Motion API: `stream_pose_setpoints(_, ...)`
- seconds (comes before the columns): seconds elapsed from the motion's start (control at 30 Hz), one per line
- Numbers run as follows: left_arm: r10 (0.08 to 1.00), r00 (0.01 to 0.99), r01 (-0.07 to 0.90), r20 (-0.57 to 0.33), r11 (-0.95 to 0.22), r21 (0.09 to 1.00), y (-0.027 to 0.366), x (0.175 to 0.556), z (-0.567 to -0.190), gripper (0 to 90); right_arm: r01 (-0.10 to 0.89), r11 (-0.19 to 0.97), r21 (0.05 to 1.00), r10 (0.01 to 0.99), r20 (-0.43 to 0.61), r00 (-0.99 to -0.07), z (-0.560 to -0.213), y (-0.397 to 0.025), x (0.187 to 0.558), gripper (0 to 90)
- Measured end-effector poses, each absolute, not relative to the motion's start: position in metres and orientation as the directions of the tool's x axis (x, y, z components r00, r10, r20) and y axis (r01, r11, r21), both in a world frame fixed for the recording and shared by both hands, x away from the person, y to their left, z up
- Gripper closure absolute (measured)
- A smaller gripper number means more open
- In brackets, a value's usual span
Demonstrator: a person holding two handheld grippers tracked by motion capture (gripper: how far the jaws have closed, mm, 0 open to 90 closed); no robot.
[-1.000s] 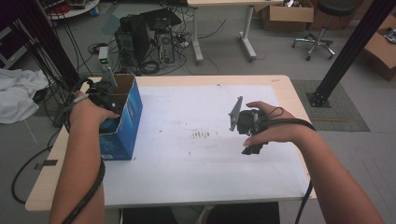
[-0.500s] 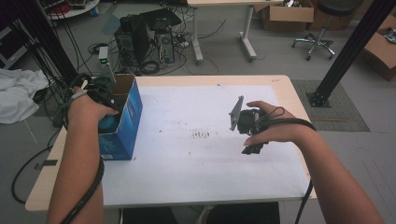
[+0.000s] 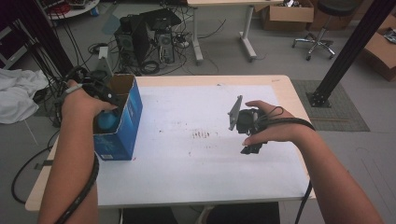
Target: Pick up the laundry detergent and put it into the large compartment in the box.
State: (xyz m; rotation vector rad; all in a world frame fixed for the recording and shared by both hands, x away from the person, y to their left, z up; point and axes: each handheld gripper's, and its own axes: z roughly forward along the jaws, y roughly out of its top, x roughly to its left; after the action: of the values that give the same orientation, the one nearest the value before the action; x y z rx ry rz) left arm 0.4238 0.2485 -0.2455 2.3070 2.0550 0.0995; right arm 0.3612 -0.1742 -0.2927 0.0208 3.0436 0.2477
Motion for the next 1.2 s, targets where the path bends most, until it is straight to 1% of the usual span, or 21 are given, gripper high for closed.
stream_pose_setpoints(0.37, 0.992, 0.126, 0.987, 0.012, -0.126, 0.100, 0.251, 0.418, -0.226, 23.3, 0.000, 0.986, 0.164, 0.015, -0.092, -0.996, -0.290, -0.172, 0.360, 15.9)
stream_pose_setpoints(0.47, 0.992, 0.126, 0.986, 0.006, -0.126, 0.106, 0.251, 0.417, -0.220, 19.5, -0.003, 0.986, 0.164, 0.013, -0.093, -0.996, -0.290, -0.172, 0.359, 15.9)
stream_pose_setpoints(0.57, 0.991, 0.137, 0.984, -0.001, -0.136, 0.113, 0.250, 0.416, -0.215, 18.4, -0.003, 0.986, 0.164, 0.013, -0.094, -0.996, -0.290, -0.172, 0.358, 15.9)
stream_pose_setpoints(0.63, 0.990, 0.143, 0.984, -0.001, -0.142, 0.109, 0.248, 0.415, -0.213, 15.6, -0.003, 0.987, 0.163, 0.012, -0.093, -0.996, -0.290, -0.173, 0.358, 15.9)
stream_pose_setpoints(0.73, 0.987, 0.162, 0.981, -0.005, -0.160, 0.105, 0.244, 0.414, -0.209, 14.8, -0.002, 0.987, 0.163, 0.014, -0.092, -0.996, -0.289, -0.173, 0.358, 15.9)
stream_pose_setpoints(0.77, 0.986, 0.168, 0.981, -0.005, -0.167, 0.102, 0.243, 0.414, -0.208, 12.9, -0.001, 0.987, 0.163, 0.014, -0.090, -0.996, -0.289, -0.173, 0.358, 15.9)
stream_pose_setpoints(0.87, 0.983, 0.182, 0.978, -0.002, -0.180, 0.107, 0.241, 0.413, -0.205, 11.0, -0.002, 0.987, 0.162, 0.013, -0.093, -0.996, -0.289, -0.172, 0.358, 15.8)
stream_pose_setpoints(1.2, 0.973, 0.232, 0.966, 0.010, -0.231, 0.119, 0.231, 0.409, -0.191, 9.6, -0.006, 0.987, 0.160, 0.009, -0.094, -0.996, -0.289, -0.171, 0.358, 15.9)
